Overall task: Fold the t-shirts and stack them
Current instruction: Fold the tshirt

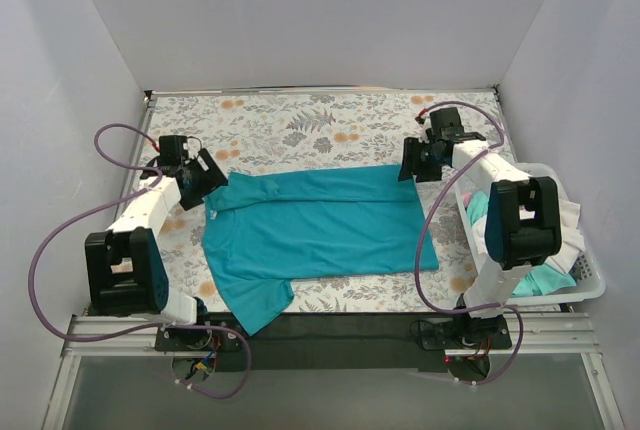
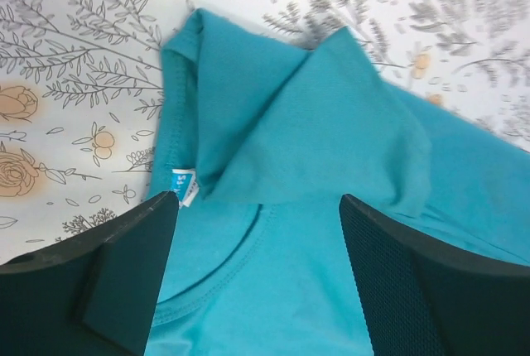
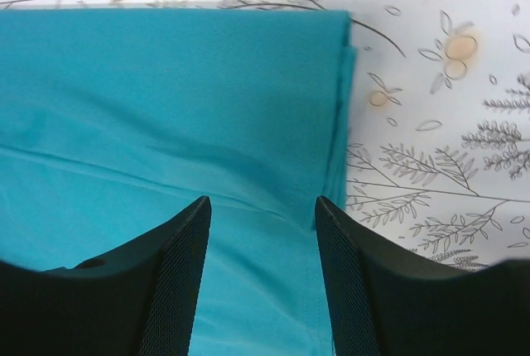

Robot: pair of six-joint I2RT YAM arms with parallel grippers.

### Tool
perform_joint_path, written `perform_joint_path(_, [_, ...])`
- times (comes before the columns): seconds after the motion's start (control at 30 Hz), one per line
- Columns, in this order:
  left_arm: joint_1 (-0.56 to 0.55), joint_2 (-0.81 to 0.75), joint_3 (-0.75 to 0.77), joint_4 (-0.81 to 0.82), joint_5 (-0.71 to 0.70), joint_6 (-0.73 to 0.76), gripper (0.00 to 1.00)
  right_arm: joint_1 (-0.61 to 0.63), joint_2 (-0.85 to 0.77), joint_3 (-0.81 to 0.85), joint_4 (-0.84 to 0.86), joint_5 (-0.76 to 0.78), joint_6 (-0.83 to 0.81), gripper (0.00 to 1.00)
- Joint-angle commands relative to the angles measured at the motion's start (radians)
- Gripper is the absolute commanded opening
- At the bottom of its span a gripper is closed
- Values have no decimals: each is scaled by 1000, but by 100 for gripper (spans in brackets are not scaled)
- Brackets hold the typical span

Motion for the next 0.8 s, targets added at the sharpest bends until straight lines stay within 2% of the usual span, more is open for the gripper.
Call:
perform_joint_path(0.0, [-1, -67, 41, -12, 28, 1, 74, 56, -58, 97, -7, 13, -82, 51])
perform_joint_path(0.13, [-38, -40, 80, 0, 42, 2, 76, 149, -6, 166, -1, -31, -130, 50])
perform_joint_path(0.33, [-151, 92, 164, 64, -42, 28, 75, 283, 80, 235, 72, -173, -136, 48])
perform_joint_path(0.53, [-157, 253, 257, 112, -85, 60, 72, 390, 199, 329, 189, -308, -60, 46])
perform_joint_path(0.77, [-157, 359, 325, 138, -70, 82, 73, 458, 321, 398, 301, -364, 39, 47])
